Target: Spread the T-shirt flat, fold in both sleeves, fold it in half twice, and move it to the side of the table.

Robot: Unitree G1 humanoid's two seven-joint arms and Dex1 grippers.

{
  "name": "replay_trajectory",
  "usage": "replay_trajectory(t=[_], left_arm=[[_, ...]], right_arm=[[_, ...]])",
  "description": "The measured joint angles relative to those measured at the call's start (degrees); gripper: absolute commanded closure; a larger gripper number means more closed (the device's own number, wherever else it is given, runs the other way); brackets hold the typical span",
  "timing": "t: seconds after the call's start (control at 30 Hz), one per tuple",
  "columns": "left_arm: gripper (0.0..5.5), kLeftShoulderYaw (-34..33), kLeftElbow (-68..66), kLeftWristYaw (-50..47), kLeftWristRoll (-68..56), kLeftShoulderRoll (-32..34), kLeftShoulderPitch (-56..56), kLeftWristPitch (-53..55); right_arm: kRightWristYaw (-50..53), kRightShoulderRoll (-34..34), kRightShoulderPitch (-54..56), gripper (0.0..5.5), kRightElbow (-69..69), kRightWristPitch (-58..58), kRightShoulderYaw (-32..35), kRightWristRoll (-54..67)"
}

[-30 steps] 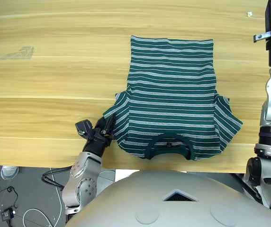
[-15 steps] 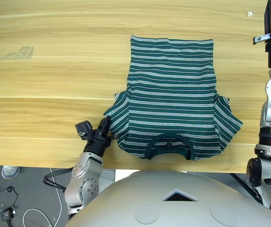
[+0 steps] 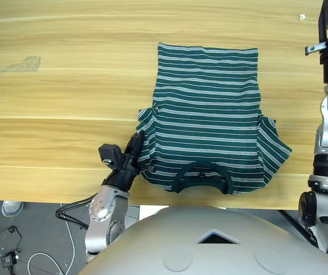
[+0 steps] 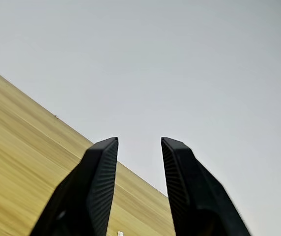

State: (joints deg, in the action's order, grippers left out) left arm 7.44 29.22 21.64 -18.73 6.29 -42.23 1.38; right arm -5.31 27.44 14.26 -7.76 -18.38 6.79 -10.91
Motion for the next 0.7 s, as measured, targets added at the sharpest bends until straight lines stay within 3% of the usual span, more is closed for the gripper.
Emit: replay_trajectory(t=[0.17,0.53,0.7], left_arm=[[5.45,7.9,-1.6,2.3,11.0,5.3,-0.1,-4.1],[5.45,13.1,-6.3,-1.8,19.9,6.5,3.0,-3.3],[4.67,13.3,-4.8,-2.2,19.3,6.9,3.2,-3.8]], right_arm=[[-0.1,0.0,0.1,3.87,-0.4,0.0,-0.4,0.0],[-0.1,-0.1,0.1,3.87,-0.5,-0.1,-1.4,0.0],[-0.5,-0.1,-0.1,3.87,-0.5,-0.2,-1.4,0.0]])
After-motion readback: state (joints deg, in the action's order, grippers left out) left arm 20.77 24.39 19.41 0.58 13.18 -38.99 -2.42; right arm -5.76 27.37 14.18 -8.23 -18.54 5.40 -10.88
